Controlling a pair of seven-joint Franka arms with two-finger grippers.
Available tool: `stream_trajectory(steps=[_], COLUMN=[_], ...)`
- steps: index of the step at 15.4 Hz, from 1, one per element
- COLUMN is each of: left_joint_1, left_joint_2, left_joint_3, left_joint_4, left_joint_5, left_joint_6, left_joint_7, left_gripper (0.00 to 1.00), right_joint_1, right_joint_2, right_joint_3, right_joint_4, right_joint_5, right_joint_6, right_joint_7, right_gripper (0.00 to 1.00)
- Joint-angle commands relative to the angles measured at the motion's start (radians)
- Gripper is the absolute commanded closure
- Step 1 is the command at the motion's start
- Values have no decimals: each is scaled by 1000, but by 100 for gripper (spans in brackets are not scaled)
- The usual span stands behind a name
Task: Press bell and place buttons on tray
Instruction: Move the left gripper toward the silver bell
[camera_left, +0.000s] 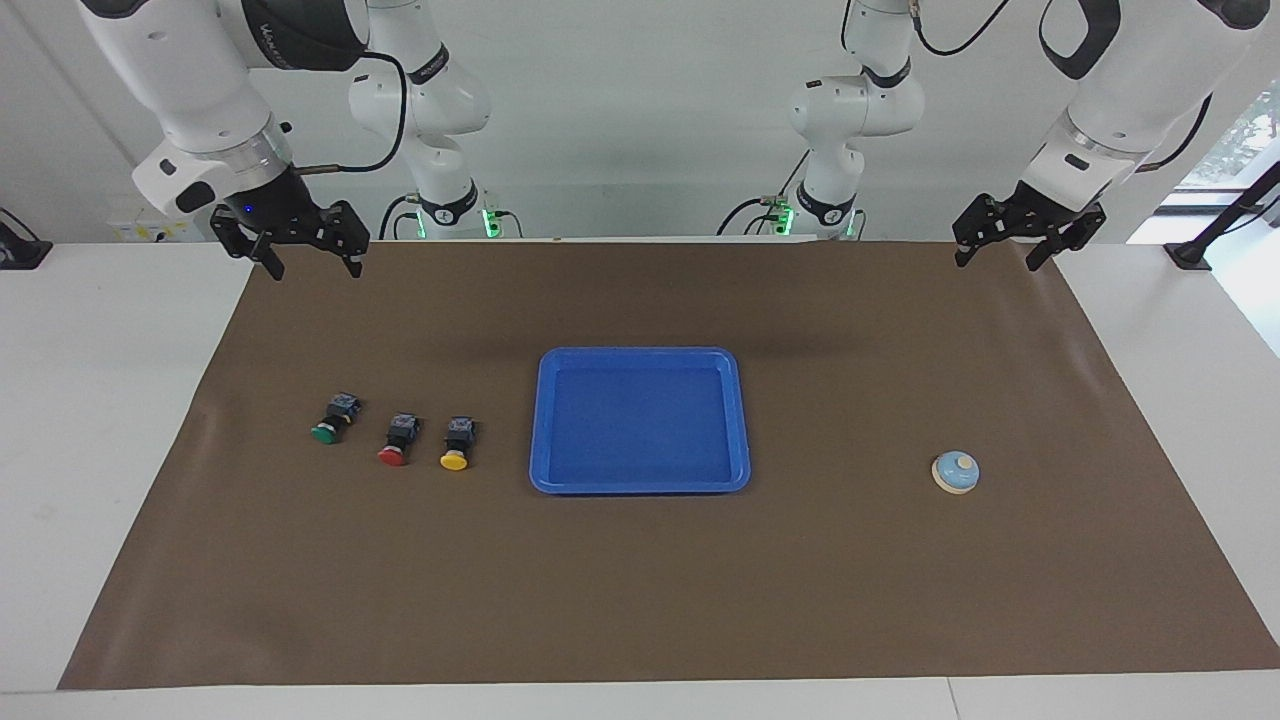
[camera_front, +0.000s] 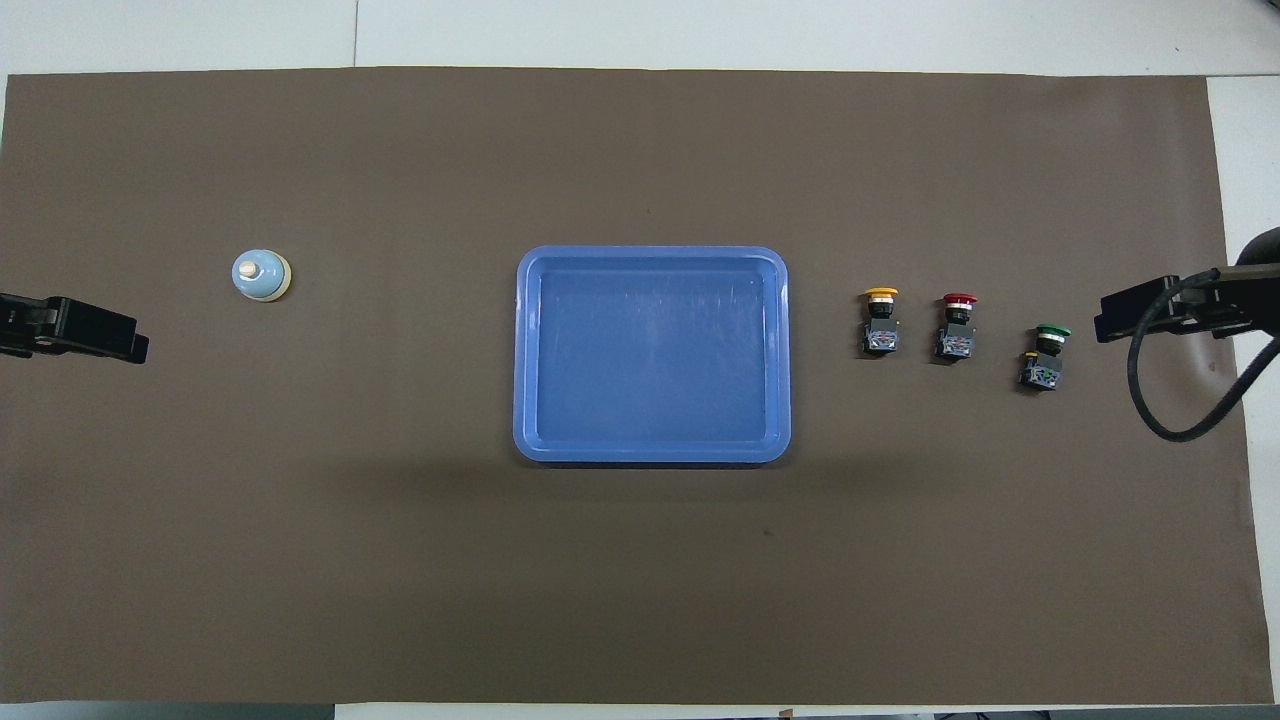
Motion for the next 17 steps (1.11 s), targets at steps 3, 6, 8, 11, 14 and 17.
stream_trajectory(steps=[3,6,8,11,14,17], left_joint_1=[7,8,4,4,15,19], left_joint_2=[-26,-32,-29,51,190,292], left_joint_3=[-9,-9,-11,-11,-9,0], left_joint_4=[-23,-37,-54,-54,12,58], left_joint_5=[24,24,24,20,14,9], left_joint_6=[7,7,62,155,243,320], left_joint_7=[-7,-16,-14,-14,-14,-48], left_gripper=[0,0,18,54,100,100], right_joint_1=[-16,-16,-16,-16,-16,-16], right_joint_2=[-4,-4,-4,-4,-4,-4], right_joint_3=[13,13,13,13,13,13], right_joint_4=[4,4,4,4,4,4], right_joint_5=[-12,-12,-12,-12,-12,-12], right_joint_6=[-9,-9,-9,-9,-9,-9], right_joint_7=[11,11,11,11,11,11], right_gripper=[0,0,0,0,0,0])
